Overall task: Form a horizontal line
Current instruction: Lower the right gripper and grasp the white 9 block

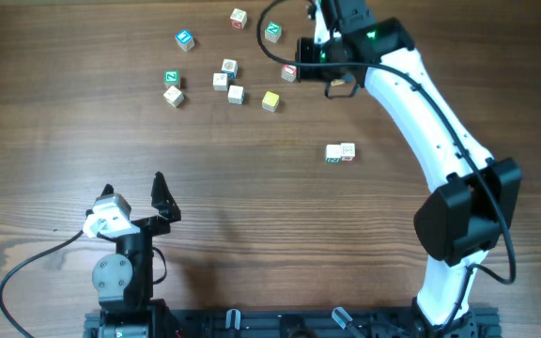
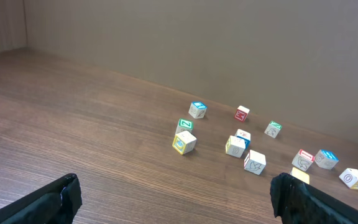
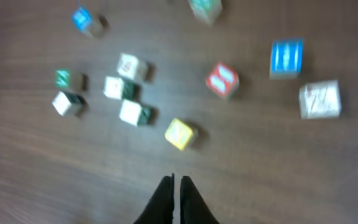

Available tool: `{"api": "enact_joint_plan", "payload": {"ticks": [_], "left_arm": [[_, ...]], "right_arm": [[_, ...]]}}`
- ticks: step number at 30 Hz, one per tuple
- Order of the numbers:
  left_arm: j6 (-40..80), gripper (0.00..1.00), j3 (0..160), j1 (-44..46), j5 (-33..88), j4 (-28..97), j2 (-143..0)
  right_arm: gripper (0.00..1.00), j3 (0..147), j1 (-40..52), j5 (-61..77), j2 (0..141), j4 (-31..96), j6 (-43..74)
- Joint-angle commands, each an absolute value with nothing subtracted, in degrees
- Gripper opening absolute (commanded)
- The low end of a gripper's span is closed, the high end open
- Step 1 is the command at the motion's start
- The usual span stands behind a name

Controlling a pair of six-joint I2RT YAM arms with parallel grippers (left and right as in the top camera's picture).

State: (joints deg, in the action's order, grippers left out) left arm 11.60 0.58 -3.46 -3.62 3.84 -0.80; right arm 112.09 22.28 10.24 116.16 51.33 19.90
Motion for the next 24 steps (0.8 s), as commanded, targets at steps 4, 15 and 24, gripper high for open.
{"api": "enact_joint_plan", "payload": {"ticks": [4,15,24], "left_arm": [[10.70,1.00,0.32,-3.27,-4.38,3.73,-0.38],[10.70,1.00,0.34,-3.27,-4.38,3.73,-0.38],[10.70,1.00,0.34,-3.27,-4.40,3.73,-0.38]], "right_arm": [[0.05,114.50,22.28,9.06,116.05,41.04,7.09],[0.76,113.91,24.58,8.82,128.70,32.75,7.51],[0.92,113.91,26.68,18.15,137.91,29.98,7.70]]}}
